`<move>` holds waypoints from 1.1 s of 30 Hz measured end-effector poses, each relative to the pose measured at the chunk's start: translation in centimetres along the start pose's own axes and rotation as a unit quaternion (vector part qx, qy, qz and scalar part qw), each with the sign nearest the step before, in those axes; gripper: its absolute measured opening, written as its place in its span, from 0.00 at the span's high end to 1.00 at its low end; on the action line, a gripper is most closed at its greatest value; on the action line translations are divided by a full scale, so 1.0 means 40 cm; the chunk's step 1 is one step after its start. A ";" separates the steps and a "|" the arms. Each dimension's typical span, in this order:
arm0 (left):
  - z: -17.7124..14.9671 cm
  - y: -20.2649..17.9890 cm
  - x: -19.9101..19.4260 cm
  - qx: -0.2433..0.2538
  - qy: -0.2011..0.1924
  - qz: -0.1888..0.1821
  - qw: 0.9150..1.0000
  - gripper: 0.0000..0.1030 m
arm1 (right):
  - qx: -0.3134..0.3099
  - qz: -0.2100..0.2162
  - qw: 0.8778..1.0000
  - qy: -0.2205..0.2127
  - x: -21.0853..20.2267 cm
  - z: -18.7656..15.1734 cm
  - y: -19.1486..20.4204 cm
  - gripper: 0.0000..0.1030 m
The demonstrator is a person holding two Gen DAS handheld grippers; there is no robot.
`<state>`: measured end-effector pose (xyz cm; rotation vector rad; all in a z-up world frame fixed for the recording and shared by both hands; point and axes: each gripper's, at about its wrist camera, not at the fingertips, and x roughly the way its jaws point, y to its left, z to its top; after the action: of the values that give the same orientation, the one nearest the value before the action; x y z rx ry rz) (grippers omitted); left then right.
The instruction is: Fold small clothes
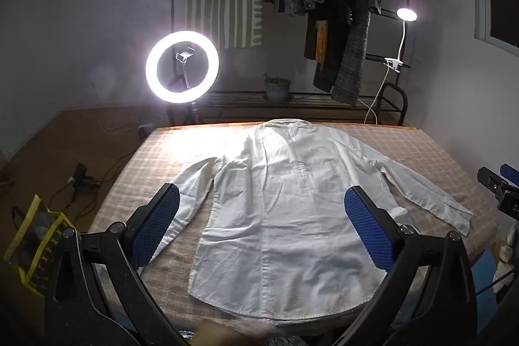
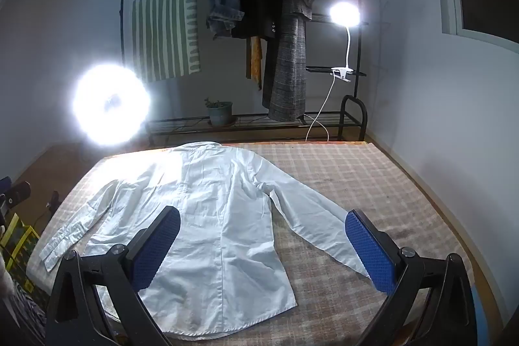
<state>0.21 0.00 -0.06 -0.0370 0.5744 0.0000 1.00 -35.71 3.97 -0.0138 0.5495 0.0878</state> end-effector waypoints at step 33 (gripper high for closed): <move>0.036 0.010 -0.047 0.000 -0.031 0.008 0.999 0.00 | -0.008 0.007 1.000 0.012 0.009 -0.003 0.026 0.00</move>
<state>-0.60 0.46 2.17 -0.0326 0.5119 0.0171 1.15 -34.63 3.67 -0.0275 0.5725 0.1061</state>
